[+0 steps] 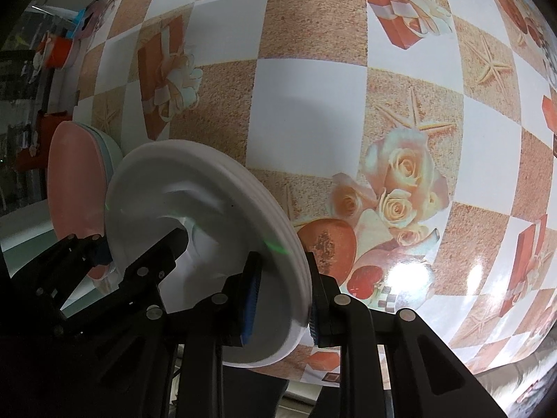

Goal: Organize plates and bowls
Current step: 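Lift the white bowl stack with both grippers and carry it over the pink plate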

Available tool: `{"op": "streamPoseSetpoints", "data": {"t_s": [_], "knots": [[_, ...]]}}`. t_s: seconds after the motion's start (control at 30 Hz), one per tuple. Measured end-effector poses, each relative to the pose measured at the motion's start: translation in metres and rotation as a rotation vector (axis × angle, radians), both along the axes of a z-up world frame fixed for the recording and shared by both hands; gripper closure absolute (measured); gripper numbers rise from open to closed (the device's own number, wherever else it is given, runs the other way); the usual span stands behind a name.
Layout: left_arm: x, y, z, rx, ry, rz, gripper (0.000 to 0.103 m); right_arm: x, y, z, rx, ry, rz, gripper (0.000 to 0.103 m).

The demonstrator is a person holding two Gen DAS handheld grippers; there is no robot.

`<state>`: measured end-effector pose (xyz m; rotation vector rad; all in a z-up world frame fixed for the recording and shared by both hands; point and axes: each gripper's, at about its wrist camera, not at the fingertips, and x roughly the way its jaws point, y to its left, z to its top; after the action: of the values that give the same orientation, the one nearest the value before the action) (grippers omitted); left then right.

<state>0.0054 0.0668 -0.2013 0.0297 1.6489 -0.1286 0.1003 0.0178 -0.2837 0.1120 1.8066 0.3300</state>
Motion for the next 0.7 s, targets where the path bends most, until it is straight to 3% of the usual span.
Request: {"op": "streamPoseSetpoints", "data": {"t_s": [0.7], "knots": [[0.0009,-0.0051,0.0036,0.014,0.002,-0.013,0.065,-0.0026,-0.0012,-0.0056,0.012,0.009,-0.002,0.077]]}}
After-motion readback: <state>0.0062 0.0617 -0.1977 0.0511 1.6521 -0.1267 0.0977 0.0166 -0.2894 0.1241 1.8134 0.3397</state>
